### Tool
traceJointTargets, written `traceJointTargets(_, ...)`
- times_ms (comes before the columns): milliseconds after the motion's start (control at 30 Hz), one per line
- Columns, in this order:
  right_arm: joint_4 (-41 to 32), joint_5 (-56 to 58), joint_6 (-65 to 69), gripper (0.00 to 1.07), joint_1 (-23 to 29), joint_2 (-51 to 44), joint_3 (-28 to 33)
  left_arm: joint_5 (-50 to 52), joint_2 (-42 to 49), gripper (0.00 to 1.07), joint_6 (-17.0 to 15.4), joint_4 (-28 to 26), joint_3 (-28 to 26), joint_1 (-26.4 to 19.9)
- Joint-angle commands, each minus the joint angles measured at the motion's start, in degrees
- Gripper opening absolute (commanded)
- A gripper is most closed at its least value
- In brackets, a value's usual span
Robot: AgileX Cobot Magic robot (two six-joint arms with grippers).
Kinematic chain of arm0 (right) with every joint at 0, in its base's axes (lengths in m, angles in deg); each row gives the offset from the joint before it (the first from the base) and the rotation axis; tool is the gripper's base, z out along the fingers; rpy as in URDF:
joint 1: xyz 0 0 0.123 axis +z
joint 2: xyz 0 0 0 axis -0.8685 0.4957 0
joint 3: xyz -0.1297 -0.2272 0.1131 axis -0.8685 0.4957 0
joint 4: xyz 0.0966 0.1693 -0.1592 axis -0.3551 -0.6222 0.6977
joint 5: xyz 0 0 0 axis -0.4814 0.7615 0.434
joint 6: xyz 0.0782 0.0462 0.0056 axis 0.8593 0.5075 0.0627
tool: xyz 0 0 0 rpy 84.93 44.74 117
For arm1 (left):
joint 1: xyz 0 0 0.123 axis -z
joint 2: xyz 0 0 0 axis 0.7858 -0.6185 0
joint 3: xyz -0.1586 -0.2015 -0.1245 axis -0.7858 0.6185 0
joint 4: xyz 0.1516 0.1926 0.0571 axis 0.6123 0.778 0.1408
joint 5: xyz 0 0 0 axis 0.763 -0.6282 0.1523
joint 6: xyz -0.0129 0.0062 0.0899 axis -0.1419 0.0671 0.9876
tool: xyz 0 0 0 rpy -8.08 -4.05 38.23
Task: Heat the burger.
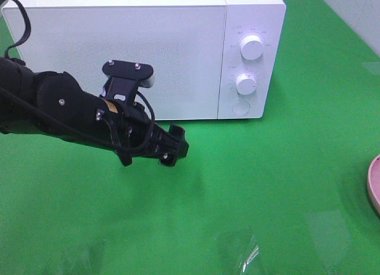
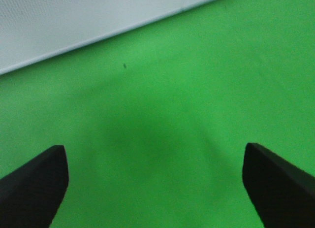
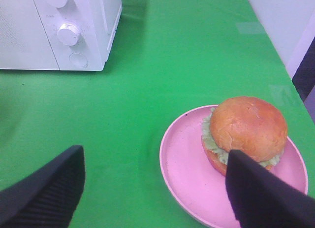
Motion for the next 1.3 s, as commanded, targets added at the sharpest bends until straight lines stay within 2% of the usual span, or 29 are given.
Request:
traceJointTargets(33,0.17,-0.4,-0.34,0.75,-0.34,-1.55,0.06,-9.34,2.06,0.91,-0.92,-0.17,0.0,-0.11)
traceJointTargets(167,0.17,-0.4,-0.34,0.75,-0.34,-1.55,0.06,-16.67,4.87,0.91,-2.35,1.09,0.0,-0.11)
traceJointTargets(200,0.17,-0.4,-0.34,0.75,-0.34,-1.55,0.06,-20.0,6.13,0.91,-4.07,2.58,0.0,-0.11)
traceJointTargets(233,0.17,-0.4,-0.34,0.75,-0.34,-1.55,0.06,-20.0,6.13,0.91,-4.07,2.58,0.0,-0.11)
traceJointTargets(267,0.17,-0.4,-0.34,0.75,-0.34,-1.55,0.06,-24.06,7.79,0.91,-7.33,6.42,0.0,-0.11)
traceJointTargets(300,0.17,-0.4,-0.34,0.75,-0.34,-1.55,0.06,-24.06,7.79,0.91,-7.33,6.42,0.0,-0.11)
traceJointTargets(333,0.17,-0.4,-0.34,0.75,-0.34,-1.55,0.06,-28.53,9.51,0.91,-12.61,12.2,0.0,-0.11)
traceJointTargets(367,0.17,-0.4,-0.34,0.75,-0.34,-1.55,0.06,-28.53,9.51,0.91,-12.61,12.2,0.0,-0.11)
traceJointTargets(400,0.17,-0.4,-0.34,0.75,-0.34,-1.55,0.06,-30.42,10.49,0.91,-15.07,14.95,0.0,-0.11)
traceJointTargets(433,0.17,-0.4,-0.34,0.75,-0.34,-1.55,0.06,-30.42,10.49,0.91,-15.07,14.95,0.0,-0.11)
traceJointTargets(467,0.17,-0.4,-0.34,0.75,-0.34,-1.55,0.06,-37.87,13.35,0.91,-24.01,25.55,0.0,-0.11)
traceJointTargets(500,0.17,-0.4,-0.34,0.75,-0.34,-1.55,0.06,-37.87,13.35,0.91,-24.01,25.55,0.0,-0.11)
traceJointTargets(567,0.17,-0.4,-0.34,0.75,-0.34,-1.55,0.06,-46.18,16.73,0.91,-29.11,32.03,-0.23,-0.11)
traceJointTargets(667,0.17,-0.4,-0.34,0.75,-0.34,-1.55,0.06,-50.08,19.37,0.91,-28.71,33.23,-0.23,-0.34)
traceJointTargets(733,0.17,-0.4,-0.34,0.75,-0.34,-1.55,0.06,-52.14,21.54,0.91,-28.02,32.37,-0.23,-2.01)
traceJointTargets(767,0.17,-0.4,-0.34,0.75,-0.34,-1.55,0.06,-53.0,24.24,0.91,-25.78,30.25,-0.23,-5.33)
traceJointTargets(800,0.17,-0.4,-0.34,0.75,-0.34,-1.55,0.06,-53.0,24.24,0.91,-25.78,30.25,-0.23,-5.33)
traceJointTargets(833,0.17,-0.4,-0.34,0.75,-0.34,-1.55,0.06,-53.11,26.81,0.91,-23.2,27.67,-0.23,-10.03)
traceJointTargets(867,0.17,-0.4,-0.34,0.75,-0.34,-1.55,0.06,-53.11,26.81,0.91,-23.2,27.67,-0.23,-10.03)
traceJointTargets(933,0.17,-0.4,-0.34,0.75,-0.34,-1.55,0.06,-53.92,31.46,0.91,-17.42,22.63,-0.23,-20.34)
traceJointTargets(1033,0.17,-0.4,-0.34,0.75,-0.34,-1.55,0.06,-54.49,32.43,0.91,-16.21,21.72,-0.23,-22.4)
traceJointTargets(1067,0.17,-0.4,-0.34,0.75,-0.34,-1.55,0.06,-56.44,34.61,0.91,-13.98,20.57,-0.23,-26.81)
traceJointTargets(1100,0.17,-0.4,-0.34,0.75,-0.34,-1.55,0.06,-56.44,34.61,0.91,-13.98,20.57,-0.23,-26.81)
traceJointTargets(1133,0.17,-0.4,-0.34,0.75,-0.34,-1.55,0.06,-58.56,36.61,0.91,-13.18,20.45,0.11,-29.91)
traceJointTargets(1233,0.17,-0.4,-0.34,0.75,-0.34,-1.55,0.06,-59.99,39.02,0.91,-13.18,20.57,1.2,-32.03)
traceJointTargets(1300,0.17,-0.4,-0.34,0.75,-0.34,-1.55,0.06,-61.36,44.23,0.91,-13.18,22.0,5.44,-33.12)
